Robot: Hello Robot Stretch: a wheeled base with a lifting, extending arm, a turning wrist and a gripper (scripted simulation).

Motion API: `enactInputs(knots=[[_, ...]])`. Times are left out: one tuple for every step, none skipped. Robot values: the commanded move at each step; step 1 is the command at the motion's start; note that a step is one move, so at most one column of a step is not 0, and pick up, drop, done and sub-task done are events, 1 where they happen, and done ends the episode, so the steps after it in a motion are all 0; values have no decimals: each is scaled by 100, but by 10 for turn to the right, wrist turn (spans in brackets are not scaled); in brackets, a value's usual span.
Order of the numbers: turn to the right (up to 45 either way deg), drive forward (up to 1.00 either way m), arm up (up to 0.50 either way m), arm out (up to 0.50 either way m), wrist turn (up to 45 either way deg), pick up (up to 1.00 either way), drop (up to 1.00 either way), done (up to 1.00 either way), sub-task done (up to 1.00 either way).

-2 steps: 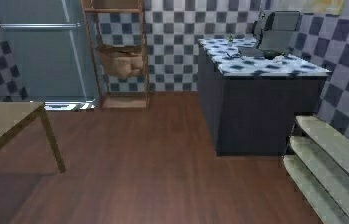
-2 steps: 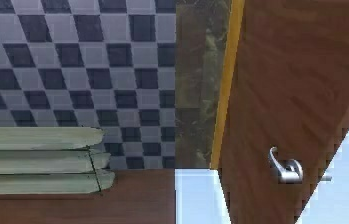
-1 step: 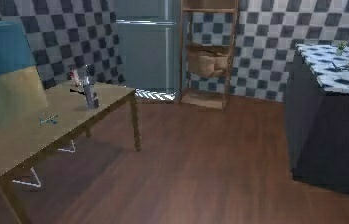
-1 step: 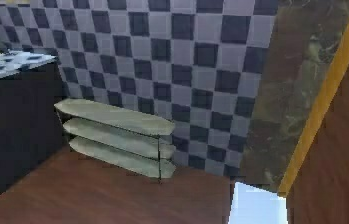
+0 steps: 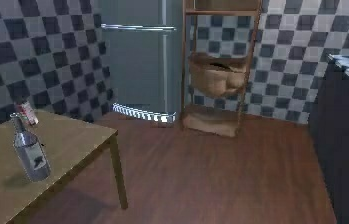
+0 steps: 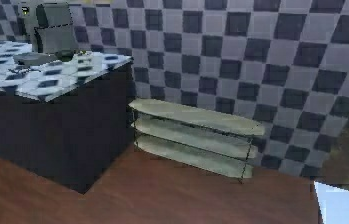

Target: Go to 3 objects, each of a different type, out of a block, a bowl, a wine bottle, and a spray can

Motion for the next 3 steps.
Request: enactInputs(knots=[[-390, 0, 0, 0, 0, 0, 0, 0, 0], [0, 0, 0, 0, 0, 0, 0, 0, 100], [-30, 0, 0, 0, 0, 0, 0, 0, 0]])
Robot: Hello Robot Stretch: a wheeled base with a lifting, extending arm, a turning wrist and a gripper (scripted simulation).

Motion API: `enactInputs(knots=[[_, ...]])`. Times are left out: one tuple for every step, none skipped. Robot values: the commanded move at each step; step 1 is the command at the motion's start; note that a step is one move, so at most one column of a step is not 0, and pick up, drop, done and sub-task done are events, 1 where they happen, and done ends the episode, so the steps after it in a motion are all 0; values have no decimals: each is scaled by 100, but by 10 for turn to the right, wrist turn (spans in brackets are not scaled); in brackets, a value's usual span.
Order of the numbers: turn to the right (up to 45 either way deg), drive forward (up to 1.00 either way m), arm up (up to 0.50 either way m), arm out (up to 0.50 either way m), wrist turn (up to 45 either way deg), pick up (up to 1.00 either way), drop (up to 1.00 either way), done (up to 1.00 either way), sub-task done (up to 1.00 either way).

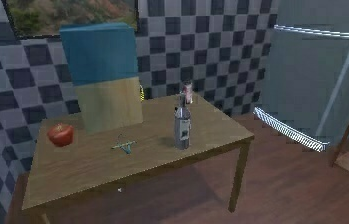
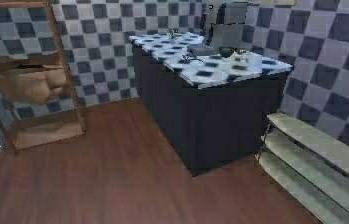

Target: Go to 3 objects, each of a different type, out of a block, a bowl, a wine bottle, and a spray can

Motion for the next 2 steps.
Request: enactInputs(knots=[[0, 35, 0, 0, 0, 0, 0, 0, 0], [0, 0, 0, 0, 0, 0, 0, 0, 100]])
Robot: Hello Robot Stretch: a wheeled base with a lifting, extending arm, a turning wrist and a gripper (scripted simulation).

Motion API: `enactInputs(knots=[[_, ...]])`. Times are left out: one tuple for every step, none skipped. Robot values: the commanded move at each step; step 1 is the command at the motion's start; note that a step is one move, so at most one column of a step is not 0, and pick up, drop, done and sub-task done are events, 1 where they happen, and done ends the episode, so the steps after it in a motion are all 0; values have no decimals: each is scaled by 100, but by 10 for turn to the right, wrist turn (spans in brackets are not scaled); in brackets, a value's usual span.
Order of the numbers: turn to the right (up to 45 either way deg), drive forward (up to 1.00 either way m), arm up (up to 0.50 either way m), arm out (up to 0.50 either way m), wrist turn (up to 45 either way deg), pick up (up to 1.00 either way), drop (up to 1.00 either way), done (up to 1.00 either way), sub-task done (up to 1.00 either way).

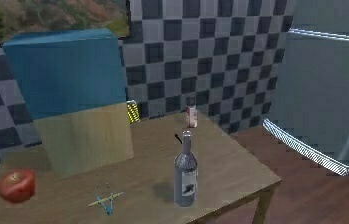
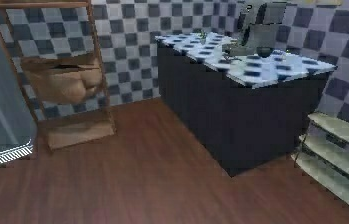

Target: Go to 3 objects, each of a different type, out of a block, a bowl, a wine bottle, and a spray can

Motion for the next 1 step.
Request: enactInputs(knots=[[450, 0, 0, 0, 0, 0, 0, 0, 0]])
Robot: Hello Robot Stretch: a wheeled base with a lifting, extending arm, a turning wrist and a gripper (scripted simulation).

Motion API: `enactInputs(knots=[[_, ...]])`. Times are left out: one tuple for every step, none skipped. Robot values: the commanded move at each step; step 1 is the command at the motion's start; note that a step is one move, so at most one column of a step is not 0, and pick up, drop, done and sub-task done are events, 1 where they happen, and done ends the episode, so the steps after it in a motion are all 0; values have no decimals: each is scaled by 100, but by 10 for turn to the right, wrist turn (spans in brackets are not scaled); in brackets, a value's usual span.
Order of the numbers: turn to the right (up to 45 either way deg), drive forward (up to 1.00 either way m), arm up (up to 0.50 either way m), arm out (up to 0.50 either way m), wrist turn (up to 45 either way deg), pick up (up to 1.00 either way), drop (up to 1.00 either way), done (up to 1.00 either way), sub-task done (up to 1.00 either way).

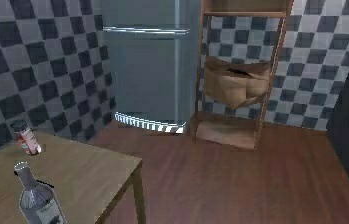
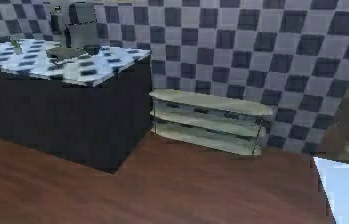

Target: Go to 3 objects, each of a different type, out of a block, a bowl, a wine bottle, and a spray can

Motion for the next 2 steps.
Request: enactInputs(knots=[[450, 0, 0, 0, 0, 0, 0, 0, 0], [420, 0, 0, 0, 0, 0, 0, 0, 0]])
